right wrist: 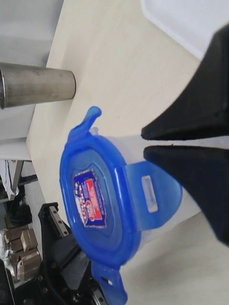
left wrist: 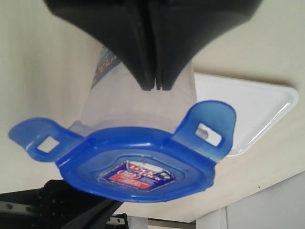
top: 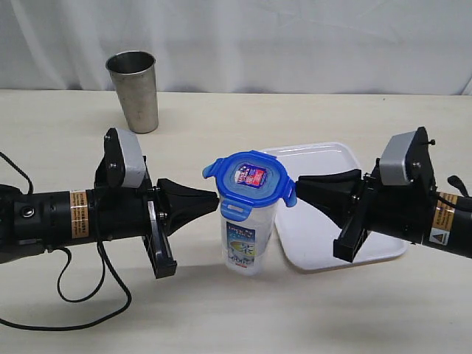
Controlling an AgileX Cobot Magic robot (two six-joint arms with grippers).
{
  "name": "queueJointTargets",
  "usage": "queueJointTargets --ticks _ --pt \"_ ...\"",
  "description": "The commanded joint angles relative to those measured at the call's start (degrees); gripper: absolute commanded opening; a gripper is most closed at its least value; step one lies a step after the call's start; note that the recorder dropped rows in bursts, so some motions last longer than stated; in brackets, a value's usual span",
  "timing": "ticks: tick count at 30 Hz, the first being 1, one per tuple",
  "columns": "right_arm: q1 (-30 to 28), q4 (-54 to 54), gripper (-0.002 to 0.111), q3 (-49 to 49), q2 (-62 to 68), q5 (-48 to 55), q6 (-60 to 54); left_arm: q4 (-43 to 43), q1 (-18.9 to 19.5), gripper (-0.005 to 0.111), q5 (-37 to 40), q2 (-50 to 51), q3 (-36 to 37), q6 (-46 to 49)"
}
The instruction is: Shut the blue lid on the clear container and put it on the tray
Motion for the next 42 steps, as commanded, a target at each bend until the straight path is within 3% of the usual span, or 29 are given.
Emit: queueJointTargets --ticks 1,24,29,32,34,37,38,42 --pt "0.0 -1.6 0.004 -0.1 0.0 -1.3 -0.8 0.0 -0.2 0.0 -0.3 0.1 -0.3 -0.4" --pt "0.0 -1.4 0.004 0.0 0.0 -0.8 -0.8 0.0 -0.2 0.0 -0.3 0.1 -0.3 -0.5" --pt "-0.1 4.0 0.004 0.0 -6.6 7.2 -1.6 0.0 -0.2 0.0 0.6 0.1 -0.3 -0.5" --pt "0.0 3.9 0.004 0.0 -14.9 7.9 6.0 -0.4 -0.2 0.0 0.6 0.1 -0.3 -0.5" --pt "0.4 -1.8 0.004 -1.3 -18.6 7.1 13.6 -0.4 -0.2 0.0 0.6 0.1 -0.3 -0.5" --pt "7.4 -5.9 0.004 -5.4 -20.2 13.4 22.0 -0.5 -0.2 0.0 0.9 0.1 -0.3 -0.5" --pt "12.3 -6.8 0.004 -7.1 -20.2 20.9 23.3 -0.5 -0.2 0.0 0.9 0.1 -0.3 -0.5" --pt "20.1 -7.1 0.004 -8.4 -20.2 35.0 23.3 -0.7 -0.2 0.0 1.1 0.1 -0.3 -0.5"
